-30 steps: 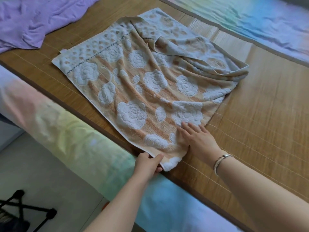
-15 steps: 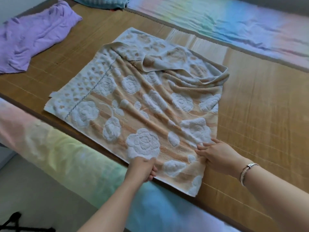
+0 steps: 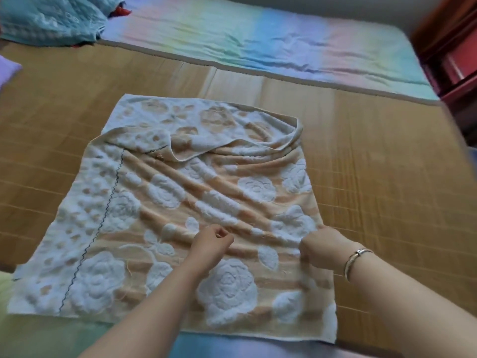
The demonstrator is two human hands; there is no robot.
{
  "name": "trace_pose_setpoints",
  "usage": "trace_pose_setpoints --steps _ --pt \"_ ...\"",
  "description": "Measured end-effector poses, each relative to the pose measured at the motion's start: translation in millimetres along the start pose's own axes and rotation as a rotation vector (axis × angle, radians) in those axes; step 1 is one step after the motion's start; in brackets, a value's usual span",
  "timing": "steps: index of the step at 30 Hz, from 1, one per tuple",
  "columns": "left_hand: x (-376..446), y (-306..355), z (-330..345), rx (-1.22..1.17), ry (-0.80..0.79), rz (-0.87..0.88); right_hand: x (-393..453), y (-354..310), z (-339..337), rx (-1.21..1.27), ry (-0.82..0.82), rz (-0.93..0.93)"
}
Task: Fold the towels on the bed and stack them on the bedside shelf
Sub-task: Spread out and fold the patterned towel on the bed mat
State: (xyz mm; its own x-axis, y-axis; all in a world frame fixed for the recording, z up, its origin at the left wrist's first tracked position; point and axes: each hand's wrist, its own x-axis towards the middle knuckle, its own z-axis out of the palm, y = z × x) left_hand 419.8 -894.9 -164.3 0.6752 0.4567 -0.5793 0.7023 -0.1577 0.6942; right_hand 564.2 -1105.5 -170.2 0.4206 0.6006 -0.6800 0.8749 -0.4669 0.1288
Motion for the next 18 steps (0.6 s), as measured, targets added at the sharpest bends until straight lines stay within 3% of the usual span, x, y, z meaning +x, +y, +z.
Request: trace_pose_setpoints --steps 6,11,14,18 --pt "36.9 4.2 -20.3 0.061 0.067 0.051 35.1 -27.2 -45.3 0.054 0.211 0.010" --pt "90.5 -0.6 -68.8 0.083 0.118 0.149 94.9 -53.6 -84.1 0.342 0.450 0.099" --pt "125.2 -2.1 -108.0 0.125 0.172 0.236 135.1 -68.6 -114.6 0.620 0.587 0.164" --pt "178.6 0.3 -174.4 0.224 0.236 0.304 201.5 -100.1 -172.2 1.247 0.544 0.165"
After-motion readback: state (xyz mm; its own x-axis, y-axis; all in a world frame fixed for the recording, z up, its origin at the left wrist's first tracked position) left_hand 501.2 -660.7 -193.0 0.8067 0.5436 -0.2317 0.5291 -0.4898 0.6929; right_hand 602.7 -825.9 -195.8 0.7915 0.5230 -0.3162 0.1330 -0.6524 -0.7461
